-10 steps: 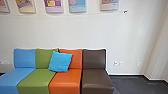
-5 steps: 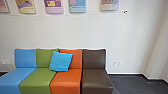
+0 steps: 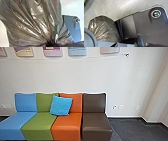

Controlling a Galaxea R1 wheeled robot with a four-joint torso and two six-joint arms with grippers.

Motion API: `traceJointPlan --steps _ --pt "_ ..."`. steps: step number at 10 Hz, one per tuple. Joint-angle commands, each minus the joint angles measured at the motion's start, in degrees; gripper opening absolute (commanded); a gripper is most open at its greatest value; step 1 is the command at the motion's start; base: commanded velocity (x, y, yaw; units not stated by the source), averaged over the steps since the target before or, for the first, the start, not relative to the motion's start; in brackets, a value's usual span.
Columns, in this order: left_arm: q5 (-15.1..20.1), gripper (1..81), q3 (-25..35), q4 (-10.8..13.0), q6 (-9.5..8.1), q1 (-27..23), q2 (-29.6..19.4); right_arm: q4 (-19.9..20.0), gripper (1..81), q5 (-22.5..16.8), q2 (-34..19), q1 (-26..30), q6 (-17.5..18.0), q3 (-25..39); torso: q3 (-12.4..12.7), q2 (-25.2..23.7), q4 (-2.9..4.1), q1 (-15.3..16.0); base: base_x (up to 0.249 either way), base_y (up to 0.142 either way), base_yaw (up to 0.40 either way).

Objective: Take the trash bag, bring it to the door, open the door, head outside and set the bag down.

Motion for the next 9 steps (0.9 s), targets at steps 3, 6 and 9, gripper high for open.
traceJointPlan --steps 3,6,9 --pt "1.5 1.0 -2.0 0.7 0.56 -1.0 1.0 -2.6 81.1 -3.0 5.8 -0.3 -0.2 -7.5 0.0 9.7 0.0 -6.2 0.0 0.0 0.0" --pt "1.5 1.0 -3.4 2.3 0.56 -0.8 2.9 -2.7 81.1 -2.9 8.1 -1.1 -0.2 -10.9 0.0 15.7 0.0 -10.0 0.0 0.0 0.0" --pt "1.5 1.0 -5.0 3.2 0.55 -0.1 3.8 -2.8 81.1 -2.6 10.7 -1.9 -0.2 -17.6 0.0 21.8 0.0 -14.0 0.0 0.0 0.0"
